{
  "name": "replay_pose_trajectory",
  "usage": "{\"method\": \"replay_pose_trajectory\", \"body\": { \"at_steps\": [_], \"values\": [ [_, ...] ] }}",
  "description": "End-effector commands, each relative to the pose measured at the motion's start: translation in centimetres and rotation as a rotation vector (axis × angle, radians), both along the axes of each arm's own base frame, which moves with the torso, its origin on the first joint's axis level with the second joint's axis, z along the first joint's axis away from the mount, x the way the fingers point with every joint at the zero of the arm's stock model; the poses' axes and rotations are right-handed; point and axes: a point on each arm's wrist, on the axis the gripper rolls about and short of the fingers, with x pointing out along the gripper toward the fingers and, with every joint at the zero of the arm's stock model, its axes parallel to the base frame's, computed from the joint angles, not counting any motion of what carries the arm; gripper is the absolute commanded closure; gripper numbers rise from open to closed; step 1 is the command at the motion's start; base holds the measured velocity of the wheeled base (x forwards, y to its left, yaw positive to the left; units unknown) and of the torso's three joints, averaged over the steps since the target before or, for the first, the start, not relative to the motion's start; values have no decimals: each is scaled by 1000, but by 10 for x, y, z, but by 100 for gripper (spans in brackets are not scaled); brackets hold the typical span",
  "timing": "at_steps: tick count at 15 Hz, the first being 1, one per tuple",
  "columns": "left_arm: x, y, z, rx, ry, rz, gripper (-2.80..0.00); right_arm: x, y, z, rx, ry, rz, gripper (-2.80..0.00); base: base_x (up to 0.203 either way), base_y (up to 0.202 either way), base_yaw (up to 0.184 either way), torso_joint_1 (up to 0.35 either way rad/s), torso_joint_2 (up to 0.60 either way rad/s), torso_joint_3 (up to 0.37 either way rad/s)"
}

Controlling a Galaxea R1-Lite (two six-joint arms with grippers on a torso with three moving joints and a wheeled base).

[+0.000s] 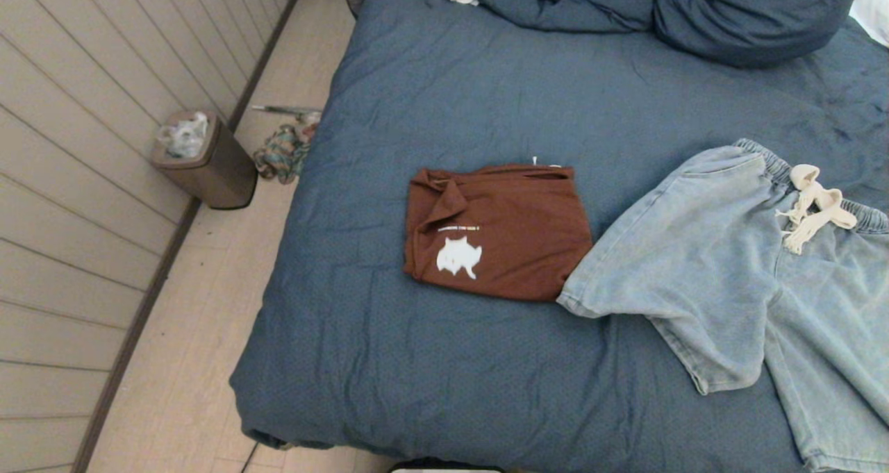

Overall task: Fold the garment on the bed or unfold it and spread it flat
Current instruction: Unford the brown shorts

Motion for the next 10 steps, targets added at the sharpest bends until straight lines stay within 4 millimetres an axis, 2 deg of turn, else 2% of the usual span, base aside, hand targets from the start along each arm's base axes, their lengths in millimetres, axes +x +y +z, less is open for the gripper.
{"method": "replay_pose_trajectory", "body": {
  "at_steps": [1, 10],
  "values": [
    [0, 0, 0, 0, 2, 1, 0, -1, 0, 0, -1, -8, 1, 0, 0, 0, 0, 0, 0, 0],
    [0, 0, 0, 0, 2, 1, 0, -1, 0, 0, 0, -8, 0, 0, 0, 0, 0, 0, 0, 0]
  ]
}}
